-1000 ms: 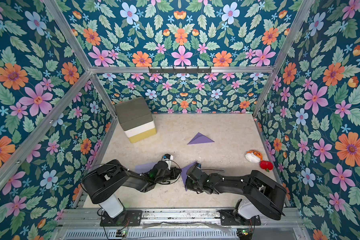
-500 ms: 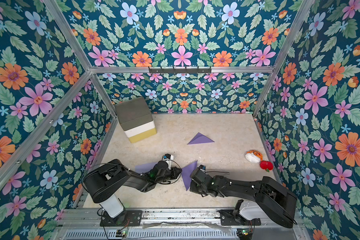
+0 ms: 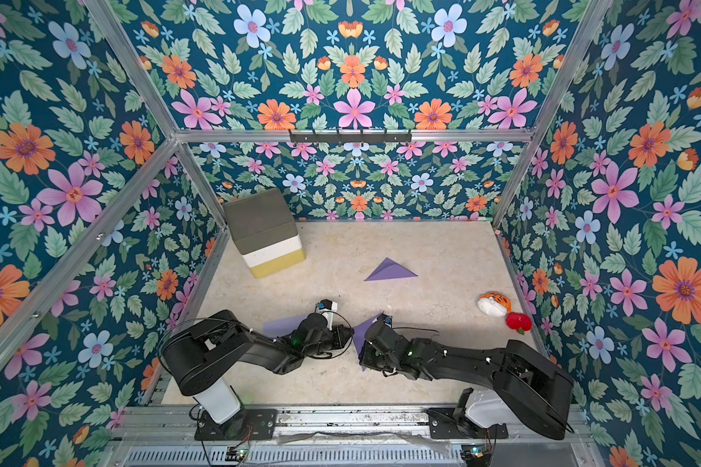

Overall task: Fold the square paper diagonally
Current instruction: Fold the paper at the center of the board.

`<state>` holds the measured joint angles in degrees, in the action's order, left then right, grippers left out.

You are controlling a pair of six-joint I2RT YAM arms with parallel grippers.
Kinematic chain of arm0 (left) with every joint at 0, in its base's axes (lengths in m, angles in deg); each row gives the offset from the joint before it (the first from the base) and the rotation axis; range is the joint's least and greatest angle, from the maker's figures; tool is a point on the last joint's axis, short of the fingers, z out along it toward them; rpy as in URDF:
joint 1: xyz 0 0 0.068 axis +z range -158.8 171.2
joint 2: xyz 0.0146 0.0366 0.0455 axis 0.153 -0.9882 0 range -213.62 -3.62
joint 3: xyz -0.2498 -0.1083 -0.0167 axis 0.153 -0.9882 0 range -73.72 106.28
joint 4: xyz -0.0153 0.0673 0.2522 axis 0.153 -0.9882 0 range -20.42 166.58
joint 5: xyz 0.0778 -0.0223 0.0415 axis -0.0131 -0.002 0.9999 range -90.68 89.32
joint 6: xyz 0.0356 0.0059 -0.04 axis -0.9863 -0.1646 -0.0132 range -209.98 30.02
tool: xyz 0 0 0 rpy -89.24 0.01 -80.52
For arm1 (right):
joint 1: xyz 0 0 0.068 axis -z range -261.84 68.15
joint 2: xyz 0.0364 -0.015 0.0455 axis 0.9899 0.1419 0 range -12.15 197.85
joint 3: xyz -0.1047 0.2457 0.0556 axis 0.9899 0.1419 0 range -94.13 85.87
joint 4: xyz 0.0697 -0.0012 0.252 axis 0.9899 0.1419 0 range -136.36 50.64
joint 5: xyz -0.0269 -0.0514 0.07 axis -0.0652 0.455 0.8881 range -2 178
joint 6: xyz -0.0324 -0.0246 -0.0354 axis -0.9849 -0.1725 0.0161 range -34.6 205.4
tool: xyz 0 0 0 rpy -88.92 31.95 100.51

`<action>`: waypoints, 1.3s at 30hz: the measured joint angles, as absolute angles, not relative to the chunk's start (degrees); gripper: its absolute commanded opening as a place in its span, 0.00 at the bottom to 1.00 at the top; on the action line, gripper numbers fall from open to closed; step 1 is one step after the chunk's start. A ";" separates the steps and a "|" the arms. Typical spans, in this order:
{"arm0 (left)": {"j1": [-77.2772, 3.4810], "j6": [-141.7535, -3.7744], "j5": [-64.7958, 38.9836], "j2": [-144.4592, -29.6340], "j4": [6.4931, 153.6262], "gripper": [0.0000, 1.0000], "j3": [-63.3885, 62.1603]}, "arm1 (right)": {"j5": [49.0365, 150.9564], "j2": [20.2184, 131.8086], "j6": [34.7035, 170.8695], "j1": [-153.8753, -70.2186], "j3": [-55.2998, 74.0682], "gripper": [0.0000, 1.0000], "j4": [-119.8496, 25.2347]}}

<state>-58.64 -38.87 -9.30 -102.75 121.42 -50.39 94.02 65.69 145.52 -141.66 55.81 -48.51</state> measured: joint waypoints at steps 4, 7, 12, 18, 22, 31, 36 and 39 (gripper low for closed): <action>-58.64 -38.87 -9.28 -102.79 121.46 0.00 -50.39 | 94.63 67.83 145.52 -141.68 55.64 0.11 -48.12; -58.64 -38.85 -9.28 -102.84 121.53 0.00 -50.39 | 95.33 68.86 145.52 -141.98 55.99 0.11 -47.85; -58.64 -38.83 -9.26 -102.99 121.79 0.00 -50.45 | 95.37 69.32 145.65 -142.81 56.60 0.11 -47.79; -58.64 -38.22 -9.26 -103.41 122.51 0.00 -50.45 | 95.24 67.44 146.00 -143.86 59.07 0.11 -48.62; -58.67 -37.98 -9.26 -103.49 122.62 0.00 -50.45 | 95.42 65.21 146.37 -144.34 59.88 0.11 -46.56; -58.69 -38.04 -9.21 -103.47 122.62 0.00 -50.45 | 93.30 56.86 144.19 -141.96 58.39 0.12 -38.35; -58.73 -38.08 -9.10 -103.23 122.55 0.00 -50.47 | 94.89 53.37 141.28 -133.04 58.78 0.12 -40.99; -58.84 -38.11 -8.80 -102.97 122.09 0.00 -50.54 | 97.73 53.82 139.57 -128.83 59.09 0.12 -44.97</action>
